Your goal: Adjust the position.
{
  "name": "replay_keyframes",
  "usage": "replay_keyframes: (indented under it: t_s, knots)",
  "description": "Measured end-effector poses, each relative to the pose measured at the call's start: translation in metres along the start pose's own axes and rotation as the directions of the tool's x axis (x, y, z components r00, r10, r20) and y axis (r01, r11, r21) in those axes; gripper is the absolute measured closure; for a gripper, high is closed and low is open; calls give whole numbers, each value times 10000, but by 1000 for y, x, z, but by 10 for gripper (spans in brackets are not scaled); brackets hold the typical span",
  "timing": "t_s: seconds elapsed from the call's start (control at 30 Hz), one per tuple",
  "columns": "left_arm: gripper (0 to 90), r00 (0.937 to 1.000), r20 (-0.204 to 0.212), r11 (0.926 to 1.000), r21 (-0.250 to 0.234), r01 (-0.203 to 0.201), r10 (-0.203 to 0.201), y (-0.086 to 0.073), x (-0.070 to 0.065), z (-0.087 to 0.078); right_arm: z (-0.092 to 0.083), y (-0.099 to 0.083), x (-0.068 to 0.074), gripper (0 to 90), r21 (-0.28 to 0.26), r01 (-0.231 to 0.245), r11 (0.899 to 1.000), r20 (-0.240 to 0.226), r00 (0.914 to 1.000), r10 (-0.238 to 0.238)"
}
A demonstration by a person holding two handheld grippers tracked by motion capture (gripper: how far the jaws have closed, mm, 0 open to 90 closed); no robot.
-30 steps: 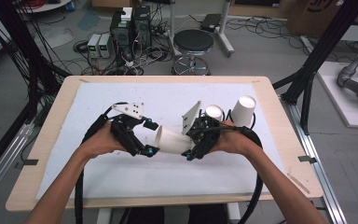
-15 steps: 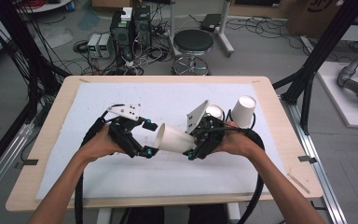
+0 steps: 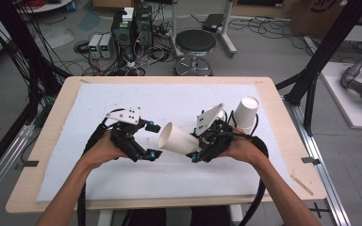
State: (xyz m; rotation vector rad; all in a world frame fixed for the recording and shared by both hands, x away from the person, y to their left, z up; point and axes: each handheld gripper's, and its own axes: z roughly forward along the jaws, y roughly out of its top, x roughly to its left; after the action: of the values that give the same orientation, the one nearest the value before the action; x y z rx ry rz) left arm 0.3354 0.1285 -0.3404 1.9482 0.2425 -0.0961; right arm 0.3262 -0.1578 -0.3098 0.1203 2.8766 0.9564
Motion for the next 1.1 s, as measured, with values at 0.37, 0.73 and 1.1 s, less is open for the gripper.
replay_keyframes:
  t_s: [0.37, 0.73, 1.1]
  knots:
    - [62, 10000, -8, 9994, -349, 19, -19, -5, -1, 5, 5, -14, 2, 362, -1146, -418, 9925, -116, 9991, 407]
    - [62, 10000, 29, 9956, -936, 61, -59, -9, -2, 5, 12, -27, 6, 362, -2373, -804, 9681, -240, 9968, 769]
    - [62, 9997, 230, 9909, -1347, 85, -54, -13, -2, 12, 21, -40, 9, 362, -3238, -1118, 9395, -483, 9936, 1016]
